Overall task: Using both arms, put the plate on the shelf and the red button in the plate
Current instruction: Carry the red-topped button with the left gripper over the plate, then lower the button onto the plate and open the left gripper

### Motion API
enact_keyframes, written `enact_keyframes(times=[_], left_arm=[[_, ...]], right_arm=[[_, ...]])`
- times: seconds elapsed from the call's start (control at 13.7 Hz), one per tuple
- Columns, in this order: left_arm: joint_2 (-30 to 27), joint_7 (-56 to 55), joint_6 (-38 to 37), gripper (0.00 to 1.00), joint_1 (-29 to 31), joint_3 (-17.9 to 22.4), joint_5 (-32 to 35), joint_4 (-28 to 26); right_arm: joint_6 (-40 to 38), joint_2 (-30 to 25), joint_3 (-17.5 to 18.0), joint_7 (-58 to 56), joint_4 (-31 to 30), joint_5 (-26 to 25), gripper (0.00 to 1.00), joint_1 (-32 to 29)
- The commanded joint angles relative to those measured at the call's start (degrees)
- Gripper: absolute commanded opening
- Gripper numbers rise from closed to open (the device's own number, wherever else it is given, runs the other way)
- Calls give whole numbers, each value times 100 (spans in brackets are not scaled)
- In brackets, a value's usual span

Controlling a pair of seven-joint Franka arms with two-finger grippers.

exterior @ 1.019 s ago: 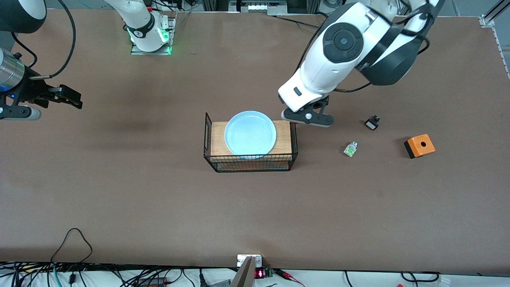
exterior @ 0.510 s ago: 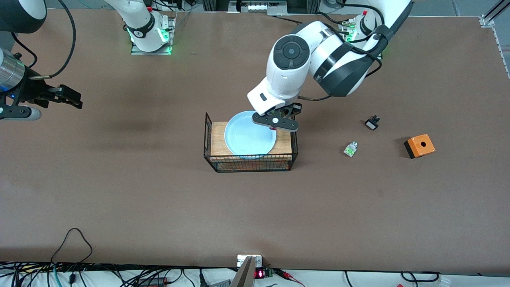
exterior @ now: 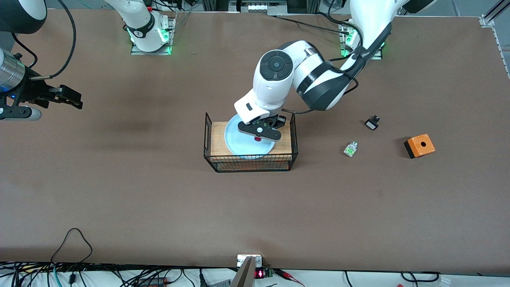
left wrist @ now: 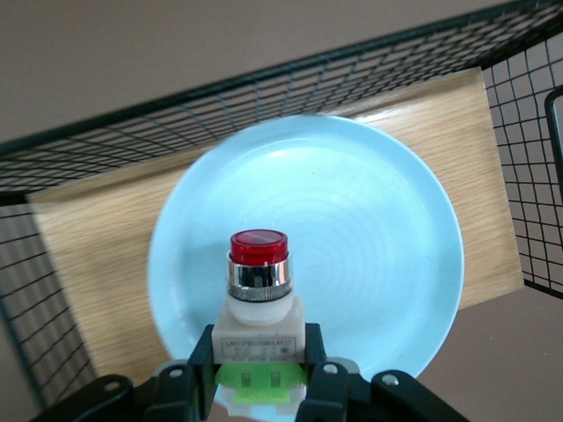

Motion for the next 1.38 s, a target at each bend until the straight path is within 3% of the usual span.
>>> enact_keyframes(times=[0.0, 0.15, 0.22, 0.29, 0.36, 0.44, 0.66, 0.8, 1.09, 1.31], left_arm=[[313, -47, 73, 23, -199, 40, 175, 254], [349, -29, 73, 32, -173, 40, 184, 254], [340, -29, 73, 43, -173, 58, 210, 254], [340, -29, 82, 61, -182, 93, 410, 254], [340, -29, 108, 91, -182, 93, 725, 254], [323, -29, 135, 100, -173, 84, 937, 254], [157, -73, 109, 100, -112, 49, 913, 289], [-246, -161, -75, 100, -94, 32, 843, 254], [-1125, -108, -1155, 100, 335, 5, 335, 280], [-1408, 40, -1876, 100, 932, -30, 150, 289]], right_arm=[[20, 8, -12, -59, -21, 24, 100, 21], [20, 8, -12, -59, -21, 24, 100, 21], [20, 8, -12, -59, -21, 24, 100, 21], [20, 8, -12, -59, -21, 24, 100, 21], [20, 8, -12, -59, -21, 24, 100, 21], [20, 8, -12, -59, -21, 24, 100, 12], [20, 8, -12, -59, -21, 16, 100, 12], [11, 8, -12, -59, -21, 16, 100, 12], [-15, -10, -12, -59, -12, 7, 100, 20], [-41, -27, -12, -59, -12, 16, 100, 21]])
